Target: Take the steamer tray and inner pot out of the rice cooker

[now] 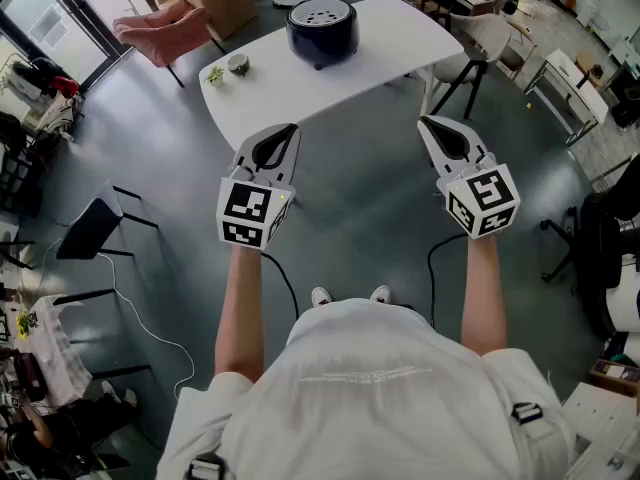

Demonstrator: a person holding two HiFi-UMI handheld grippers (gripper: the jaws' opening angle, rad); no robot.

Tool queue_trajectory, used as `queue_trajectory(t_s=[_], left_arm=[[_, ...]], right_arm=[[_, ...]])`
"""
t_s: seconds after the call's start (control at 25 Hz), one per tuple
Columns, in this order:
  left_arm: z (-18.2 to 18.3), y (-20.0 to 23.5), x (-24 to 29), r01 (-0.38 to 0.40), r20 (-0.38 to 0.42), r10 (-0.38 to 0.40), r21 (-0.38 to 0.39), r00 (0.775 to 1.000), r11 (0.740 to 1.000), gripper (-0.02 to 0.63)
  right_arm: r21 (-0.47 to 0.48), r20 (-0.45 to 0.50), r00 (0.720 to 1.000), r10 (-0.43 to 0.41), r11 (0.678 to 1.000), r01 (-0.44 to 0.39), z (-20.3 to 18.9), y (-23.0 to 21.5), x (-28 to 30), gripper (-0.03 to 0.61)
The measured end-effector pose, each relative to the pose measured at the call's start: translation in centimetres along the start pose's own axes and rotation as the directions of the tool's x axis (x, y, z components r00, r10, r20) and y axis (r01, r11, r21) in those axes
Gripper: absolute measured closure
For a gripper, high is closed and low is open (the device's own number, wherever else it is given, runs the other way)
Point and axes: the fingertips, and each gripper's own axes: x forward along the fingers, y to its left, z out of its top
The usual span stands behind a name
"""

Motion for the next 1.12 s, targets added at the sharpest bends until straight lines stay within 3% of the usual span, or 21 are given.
queue_trajectory(t_s=[0.2, 0.36, 0.6, 0.84, 1.12], left_arm=[[-0.3, 0.1, 0.5, -0.002, -0.004, 0.002, -0.014, 1.000, 1.000, 0.598], [-1.0, -0.8, 1.3, 0.006, -0.026, -0.007, -0.033, 1.000, 0.999, 0.598], [-1.1, -2.5, 3.4, 0.025, -0.019, -0.026, -0.057, 0.999, 0.998, 0.598], [0.1, -4.4, 6.9, -0.020, 0.015, 0.021, -0.078, 1.000, 0.997, 0.598], [-0.5, -6.8, 9.9, -0.053, -0.036, 0.050, -0.080, 0.998, 0.995, 0.584]], right_arm=[[0.009, 0.026, 1.000, 0.009, 1.000, -0.009, -0.2, -0.5, -0.2, 0.555], [0.079, 0.059, 0.998, 0.027, 0.996, -0.032, -0.8, -1.3, -0.9, 0.555], [0.098, 0.026, 0.999, 0.028, 0.995, -0.030, -2.9, -3.6, -2.0, 0.555], [0.080, -0.055, 0.998, -0.003, 0.997, 0.008, -6.1, -8.4, -3.9, 0.554], [0.158, -0.048, 0.998, -0.042, 0.986, 0.050, -8.4, -12.9, -5.1, 0.552]])
